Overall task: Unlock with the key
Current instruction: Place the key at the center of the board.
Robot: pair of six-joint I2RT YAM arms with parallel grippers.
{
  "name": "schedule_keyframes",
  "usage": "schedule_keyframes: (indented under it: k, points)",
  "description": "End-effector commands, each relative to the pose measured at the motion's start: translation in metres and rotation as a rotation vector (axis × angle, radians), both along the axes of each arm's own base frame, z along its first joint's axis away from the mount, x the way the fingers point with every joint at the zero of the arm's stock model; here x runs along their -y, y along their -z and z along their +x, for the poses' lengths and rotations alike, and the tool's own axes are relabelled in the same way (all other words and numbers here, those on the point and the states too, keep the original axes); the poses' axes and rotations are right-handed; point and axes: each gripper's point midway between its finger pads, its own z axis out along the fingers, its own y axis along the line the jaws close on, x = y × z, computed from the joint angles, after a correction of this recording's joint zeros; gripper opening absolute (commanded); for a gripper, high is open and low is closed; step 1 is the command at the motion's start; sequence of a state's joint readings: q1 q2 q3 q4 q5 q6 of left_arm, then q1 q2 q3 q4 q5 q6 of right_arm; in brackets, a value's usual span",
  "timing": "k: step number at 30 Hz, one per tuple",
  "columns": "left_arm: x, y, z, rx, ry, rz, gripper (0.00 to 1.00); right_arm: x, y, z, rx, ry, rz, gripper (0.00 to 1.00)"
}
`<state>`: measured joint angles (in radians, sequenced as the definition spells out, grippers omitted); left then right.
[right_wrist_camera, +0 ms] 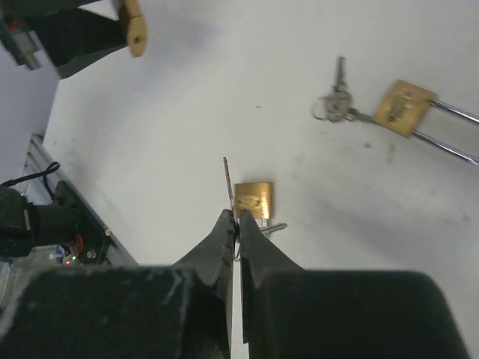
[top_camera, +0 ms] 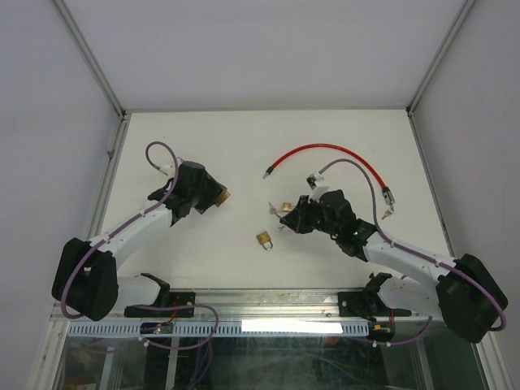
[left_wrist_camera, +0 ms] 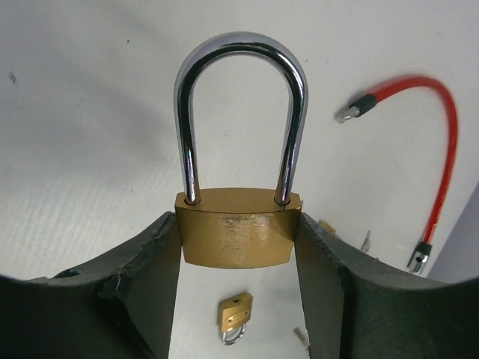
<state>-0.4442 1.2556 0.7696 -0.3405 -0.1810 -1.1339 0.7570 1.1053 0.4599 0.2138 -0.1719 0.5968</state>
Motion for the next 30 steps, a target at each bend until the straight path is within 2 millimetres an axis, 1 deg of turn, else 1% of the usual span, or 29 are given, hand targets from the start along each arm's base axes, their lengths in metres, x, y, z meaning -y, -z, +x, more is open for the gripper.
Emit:
schedule_keyframes:
  k: [1, 5, 10, 11, 14, 16, 18, 21, 25, 26, 30]
  points:
    - [0.018, -0.012, 0.005, 0.03, 0.143, 0.02, 0.0, 0.04, 0.038, -0.009, -0.182, 0.092, -0.126, 0.0]
    - [0.018, 0.0, 0.001, -0.001, 0.175, 0.042, 0.0, 0.041, 0.053, -0.011, -0.261, 0.091, -0.136, 0.0]
    - [0.019, 0.008, 0.0, -0.015, 0.203, 0.064, 0.0, 0.043, 0.079, -0.01, -0.348, 0.105, -0.169, 0.0]
    - [0.02, 0.009, 0.0, -0.018, 0.207, 0.065, 0.0, 0.045, 0.082, -0.007, -0.357, 0.12, -0.178, 0.02]
    - [0.021, 0.015, -0.001, -0.034, 0.228, 0.074, 0.0, 0.055, 0.089, -0.002, -0.357, 0.169, -0.236, 0.14]
    - [0.022, 0.018, -0.001, -0.041, 0.232, 0.077, 0.0, 0.062, 0.087, 0.001, -0.34, 0.19, -0.275, 0.21]
    - [0.021, 0.018, -0.001, -0.041, 0.231, 0.078, 0.0, 0.064, 0.079, 0.003, -0.312, 0.189, -0.296, 0.29]
    - [0.021, 0.017, 0.0, -0.032, 0.229, 0.074, 0.0, 0.064, 0.06, 0.011, -0.226, 0.188, -0.345, 0.38]
    - [0.022, 0.017, -0.001, -0.03, 0.232, 0.071, 0.0, 0.053, 0.035, 0.02, -0.105, 0.162, -0.428, 0.47]
    - [0.022, 0.017, -0.001, -0.029, 0.23, 0.071, 0.0, 0.049, 0.031, 0.021, -0.081, 0.152, -0.451, 0.49]
    - [0.018, 0.016, -0.002, -0.021, 0.214, 0.078, 0.0, 0.032, 0.017, 0.033, 0.017, 0.109, -0.54, 0.52]
